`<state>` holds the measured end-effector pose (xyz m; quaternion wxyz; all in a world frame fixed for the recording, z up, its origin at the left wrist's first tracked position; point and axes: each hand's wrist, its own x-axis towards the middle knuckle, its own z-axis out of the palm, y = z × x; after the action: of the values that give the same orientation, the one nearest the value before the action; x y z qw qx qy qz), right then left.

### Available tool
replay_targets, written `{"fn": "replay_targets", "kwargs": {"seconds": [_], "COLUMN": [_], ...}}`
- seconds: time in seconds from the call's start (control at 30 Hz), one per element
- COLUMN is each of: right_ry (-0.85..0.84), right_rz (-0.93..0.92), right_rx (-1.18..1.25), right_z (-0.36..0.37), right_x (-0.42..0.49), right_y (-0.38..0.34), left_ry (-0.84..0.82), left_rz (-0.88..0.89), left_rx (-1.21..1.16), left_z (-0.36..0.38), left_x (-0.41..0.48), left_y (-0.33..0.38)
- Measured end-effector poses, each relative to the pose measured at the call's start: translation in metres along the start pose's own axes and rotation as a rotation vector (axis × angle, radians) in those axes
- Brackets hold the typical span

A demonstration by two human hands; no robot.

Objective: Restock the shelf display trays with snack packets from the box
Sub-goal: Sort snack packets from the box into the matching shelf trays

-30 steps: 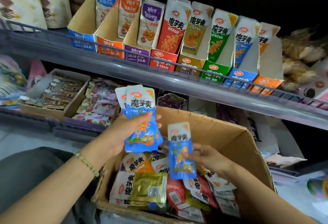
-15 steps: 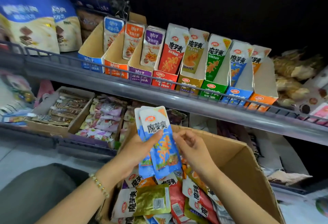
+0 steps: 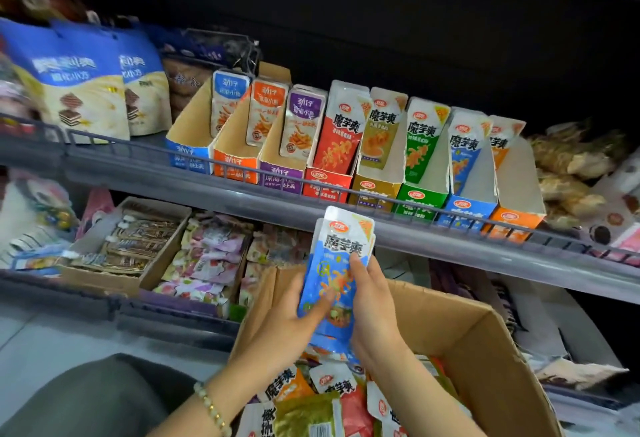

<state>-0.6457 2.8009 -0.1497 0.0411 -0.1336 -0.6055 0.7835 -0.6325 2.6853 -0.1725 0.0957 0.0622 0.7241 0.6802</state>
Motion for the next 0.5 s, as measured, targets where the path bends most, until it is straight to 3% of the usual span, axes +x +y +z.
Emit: {"fn": "replay_targets", "kwargs": {"seconds": [0.1, 0.37, 0.5], "right_ry": [-0.071, -0.378, -0.468], "right_rz": [-0.08, -0.32, -0.366], "right_rx": [-0.104, -0.262, -0.542], "right_z": [-0.003, -0.042, -0.063], "right_x": [-0.001, 0.014, 0.016], "right_y": [0.0, -0.037, -0.078], "left_ry": [-0.197, -0.353, -0.422], "left_rz": [-0.04, 0.047, 0.114], "left_rx": [-0.009, 0.16, 0.274], "left_z": [0.001, -0.008, -0.004], "left_x": [-0.002, 0.01, 0.022], "left_y": [0.002, 0.008, 0.021]}}
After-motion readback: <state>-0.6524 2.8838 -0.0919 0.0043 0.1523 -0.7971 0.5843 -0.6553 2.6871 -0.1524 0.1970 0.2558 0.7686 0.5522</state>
